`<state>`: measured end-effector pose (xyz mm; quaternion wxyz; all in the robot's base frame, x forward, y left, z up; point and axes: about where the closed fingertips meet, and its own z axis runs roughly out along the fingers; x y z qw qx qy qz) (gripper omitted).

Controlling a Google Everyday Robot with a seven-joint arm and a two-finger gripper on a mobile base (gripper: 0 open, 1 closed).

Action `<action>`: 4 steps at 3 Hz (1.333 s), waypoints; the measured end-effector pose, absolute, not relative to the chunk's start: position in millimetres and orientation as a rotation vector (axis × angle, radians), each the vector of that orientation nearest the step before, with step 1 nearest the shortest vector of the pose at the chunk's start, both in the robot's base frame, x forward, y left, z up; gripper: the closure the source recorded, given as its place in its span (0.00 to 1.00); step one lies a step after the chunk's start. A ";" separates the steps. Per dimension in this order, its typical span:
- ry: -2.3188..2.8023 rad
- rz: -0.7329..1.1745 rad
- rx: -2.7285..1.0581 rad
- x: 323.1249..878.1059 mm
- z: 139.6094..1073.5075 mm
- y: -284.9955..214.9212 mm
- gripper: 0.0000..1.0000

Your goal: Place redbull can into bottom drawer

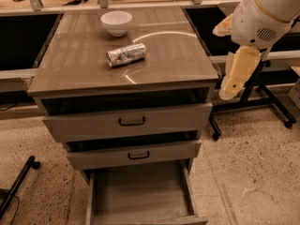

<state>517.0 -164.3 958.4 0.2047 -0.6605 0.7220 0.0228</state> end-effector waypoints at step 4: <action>1.897 0.177 -1.874 613.0 936.2 -87.6 0.00</action>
Offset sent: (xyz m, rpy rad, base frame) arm 0.0813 0.0561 -0.0207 0.1006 -0.0076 0.1111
